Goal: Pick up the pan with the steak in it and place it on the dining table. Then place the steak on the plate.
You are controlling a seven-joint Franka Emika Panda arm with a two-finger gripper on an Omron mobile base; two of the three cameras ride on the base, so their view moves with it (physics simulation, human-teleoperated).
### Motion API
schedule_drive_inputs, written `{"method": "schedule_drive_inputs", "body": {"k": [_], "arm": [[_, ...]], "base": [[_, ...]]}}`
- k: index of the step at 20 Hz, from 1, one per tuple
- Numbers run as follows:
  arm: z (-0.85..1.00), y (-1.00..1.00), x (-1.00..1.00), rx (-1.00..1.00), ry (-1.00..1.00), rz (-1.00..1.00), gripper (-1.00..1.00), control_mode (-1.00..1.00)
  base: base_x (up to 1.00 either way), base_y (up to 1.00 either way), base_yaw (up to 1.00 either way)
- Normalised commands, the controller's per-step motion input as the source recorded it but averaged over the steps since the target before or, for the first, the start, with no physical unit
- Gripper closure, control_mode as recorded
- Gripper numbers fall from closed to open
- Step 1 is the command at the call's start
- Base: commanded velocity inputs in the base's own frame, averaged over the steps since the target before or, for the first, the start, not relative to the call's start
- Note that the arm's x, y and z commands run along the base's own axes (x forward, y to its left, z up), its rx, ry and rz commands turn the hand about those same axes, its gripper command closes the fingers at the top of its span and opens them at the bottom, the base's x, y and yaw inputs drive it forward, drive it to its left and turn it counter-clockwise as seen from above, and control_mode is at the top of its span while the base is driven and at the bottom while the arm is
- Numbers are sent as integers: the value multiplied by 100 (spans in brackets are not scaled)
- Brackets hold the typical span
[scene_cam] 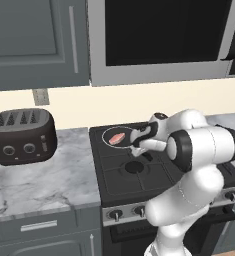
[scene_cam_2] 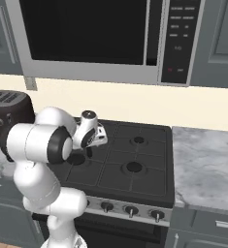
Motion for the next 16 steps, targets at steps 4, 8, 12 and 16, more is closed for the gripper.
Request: {"method": "schedule_drive_inputs", "body": {"k": [4, 8, 12, 16], "arm": [[-35, -3, 15, -4, 0, 0, -100, -100], [-23, -1, 8, -3, 0, 0, 100, -100], [17, -1, 0, 1, -1, 0, 100, -100], [64, 0, -3, 2, -4, 0, 100, -100]], "base": [[0, 0, 0], [0, 0, 0], [0, 0, 0], [0, 0, 0]]}}
